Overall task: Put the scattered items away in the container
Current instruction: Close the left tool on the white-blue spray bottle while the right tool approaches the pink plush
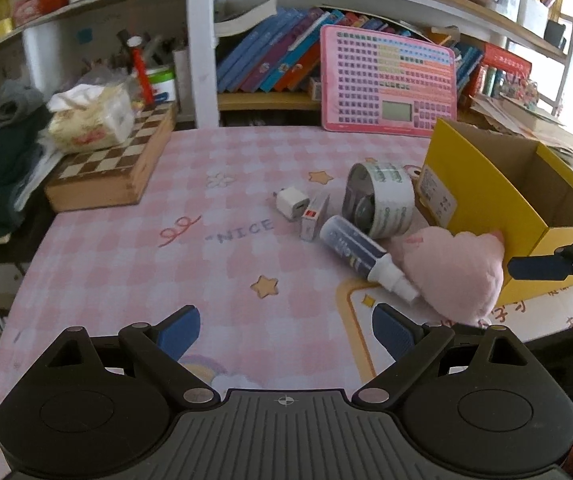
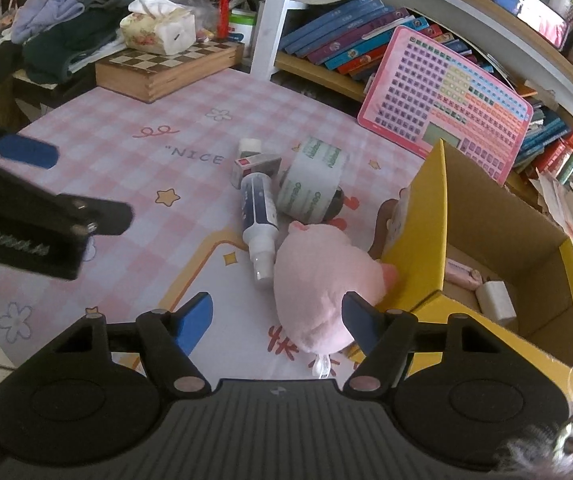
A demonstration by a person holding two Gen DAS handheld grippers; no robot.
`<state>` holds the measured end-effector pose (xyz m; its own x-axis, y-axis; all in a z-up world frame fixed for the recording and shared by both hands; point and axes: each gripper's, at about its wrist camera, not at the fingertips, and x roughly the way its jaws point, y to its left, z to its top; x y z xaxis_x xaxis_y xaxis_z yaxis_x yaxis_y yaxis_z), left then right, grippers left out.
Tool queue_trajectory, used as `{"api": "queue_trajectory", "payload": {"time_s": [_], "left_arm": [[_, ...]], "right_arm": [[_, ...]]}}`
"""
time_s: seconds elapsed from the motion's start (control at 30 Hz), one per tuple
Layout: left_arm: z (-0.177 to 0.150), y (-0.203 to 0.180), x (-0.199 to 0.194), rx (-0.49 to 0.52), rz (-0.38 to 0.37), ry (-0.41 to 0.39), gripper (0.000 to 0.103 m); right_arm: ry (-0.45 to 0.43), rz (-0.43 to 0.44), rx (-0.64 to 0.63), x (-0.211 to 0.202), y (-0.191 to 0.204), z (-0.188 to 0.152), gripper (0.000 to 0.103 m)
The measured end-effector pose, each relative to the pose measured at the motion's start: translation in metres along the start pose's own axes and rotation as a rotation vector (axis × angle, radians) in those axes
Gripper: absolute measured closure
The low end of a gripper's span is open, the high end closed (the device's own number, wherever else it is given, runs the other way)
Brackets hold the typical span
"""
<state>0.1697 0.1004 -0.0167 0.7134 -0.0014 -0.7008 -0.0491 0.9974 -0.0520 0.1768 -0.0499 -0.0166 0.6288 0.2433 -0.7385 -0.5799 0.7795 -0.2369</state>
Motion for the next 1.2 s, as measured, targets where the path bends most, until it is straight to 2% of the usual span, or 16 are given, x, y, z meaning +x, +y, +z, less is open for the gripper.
{"api": "queue_trajectory", "payload": {"time_s": [0.13,0.23,0.3,0.43,0.57,0.83,0.93,1.1,1.2], "left_arm": [[0.019,0.004,0.020,-0.047,-0.048,0.014,0.009],[0.033,0.009,0.042,-0.109,-0.076,0.033,0.010],[0.040,0.007,0.057,-0.107,-0.082,0.047,0.011],[0.048,-0.004,0.086,-0.080,-0.105,0.096,0.019],[0.049,-0.015,0.112,-0.069,-0.110,0.153,0.032],[0.062,-0.022,0.126,-0.144,-0.154,0.163,0.041],[0.063,-0.022,0.128,-0.187,-0.183,0.180,0.052],[0.066,-0.029,0.133,-0.203,-0.209,0.195,0.052],[0.066,-0.030,0.144,-0.206,-0.194,0.215,0.052]], "right_arm": [[-0.029,-0.040,-0.080,0.003,0.006,0.002,0.034],[-0.030,-0.040,-0.121,0.007,0.009,0.003,0.034],[-0.027,-0.033,-0.133,0.010,0.009,0.005,0.034],[-0.025,-0.026,-0.141,0.013,0.007,0.008,0.034],[-0.023,-0.023,-0.145,0.014,0.005,0.010,0.034],[-0.049,-0.043,-0.232,0.015,0.010,0.012,0.034],[-0.032,-0.048,-0.252,0.021,0.009,0.014,0.034],[0.004,-0.059,-0.293,0.031,0.010,0.014,0.034],[0.015,-0.057,-0.309,0.035,0.011,0.014,0.034]]}}
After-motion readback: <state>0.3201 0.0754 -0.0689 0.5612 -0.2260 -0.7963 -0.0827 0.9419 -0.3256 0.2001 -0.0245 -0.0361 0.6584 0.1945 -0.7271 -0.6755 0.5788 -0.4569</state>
